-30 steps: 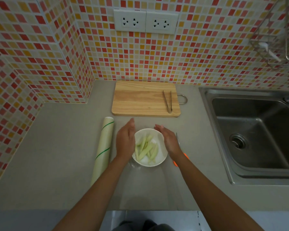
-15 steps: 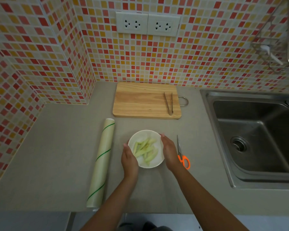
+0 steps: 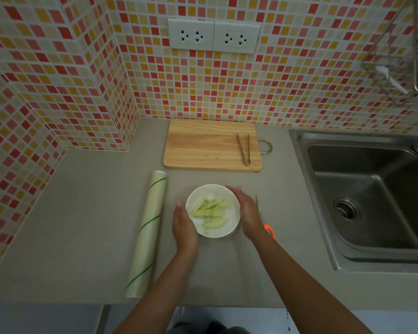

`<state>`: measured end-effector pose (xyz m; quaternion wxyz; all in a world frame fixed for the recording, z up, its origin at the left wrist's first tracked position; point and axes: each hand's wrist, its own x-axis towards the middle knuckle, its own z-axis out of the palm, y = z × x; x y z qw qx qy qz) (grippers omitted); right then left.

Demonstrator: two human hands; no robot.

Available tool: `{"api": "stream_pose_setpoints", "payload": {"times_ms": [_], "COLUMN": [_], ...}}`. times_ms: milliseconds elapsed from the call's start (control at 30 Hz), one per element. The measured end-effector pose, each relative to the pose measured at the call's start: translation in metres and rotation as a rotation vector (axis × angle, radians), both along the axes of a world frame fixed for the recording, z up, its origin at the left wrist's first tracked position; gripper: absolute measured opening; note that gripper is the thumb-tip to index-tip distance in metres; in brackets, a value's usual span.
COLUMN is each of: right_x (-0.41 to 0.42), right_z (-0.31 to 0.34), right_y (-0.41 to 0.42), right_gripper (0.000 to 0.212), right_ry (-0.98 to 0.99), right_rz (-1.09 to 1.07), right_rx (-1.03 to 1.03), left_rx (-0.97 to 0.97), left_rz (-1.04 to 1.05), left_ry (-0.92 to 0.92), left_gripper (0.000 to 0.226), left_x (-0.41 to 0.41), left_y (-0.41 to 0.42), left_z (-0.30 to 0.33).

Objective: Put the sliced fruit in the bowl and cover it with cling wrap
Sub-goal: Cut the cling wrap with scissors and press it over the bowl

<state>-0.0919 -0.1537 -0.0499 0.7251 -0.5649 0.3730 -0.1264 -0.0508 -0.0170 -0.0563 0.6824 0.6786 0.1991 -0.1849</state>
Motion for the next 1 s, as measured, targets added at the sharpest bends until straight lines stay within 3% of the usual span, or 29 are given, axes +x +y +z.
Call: {"api": "stream_pose_setpoints", "payload": {"times_ms": [167, 333, 467, 600, 700, 800, 900, 1000], "right_x": [-0.003, -0.005, -0.008, -0.005, 0.003, 0.006, 0.002, -0.001], "right_z": [-0.012, -0.015, -0.006, 0.001, 0.007, 0.003, -0.006, -0.011], "right_y": [0.012, 0.011, 0.002, -0.006, -0.005, -0.003, 0.004, 0.009], "right_gripper": [0.043, 0.039, 0.027, 0.03, 0.03, 0.029, 0.026, 0.029], "right_ry": [0.05, 0.031, -0.029, -0.028, -0.02, -0.029, -0.034, -0.035], "right_rz": [-0.035, -0.067, -0.003, 0.033, 0.015, 0.034, 0.036, -0.021], "right_rx": [0.068, 0.093, 0.047, -0.08, -0.108, -0.124, -0.083, -0.023], "left_rx": [0.002, 0.144, 0.209, 0.188, 0.113, 0.123, 0.059, 0.123], "left_rz": [-0.014, -0.114, -0.211, -0.25, -0.098, 0.05, 0.043, -0.005], "left_ry": [0.097, -0.018, -0.117, -0.191, -0.171, -0.114, 0.029, 0.005], "left_gripper": [0.066, 0.063, 0.054, 0.039, 0.027, 0.037, 0.05, 0.054], "left_x": [0.014, 0.022, 0.034, 0.043, 0.035, 0.01, 0.0, 0.011], "left_y": [-0.01, -0.006, -0.002, -0.003, -0.001, -0.003, -0.012, -0.014], "left_z": [0.0, -0.006, -0.007, -0.007, -0.003, -0.005, -0.003, -0.004]}}
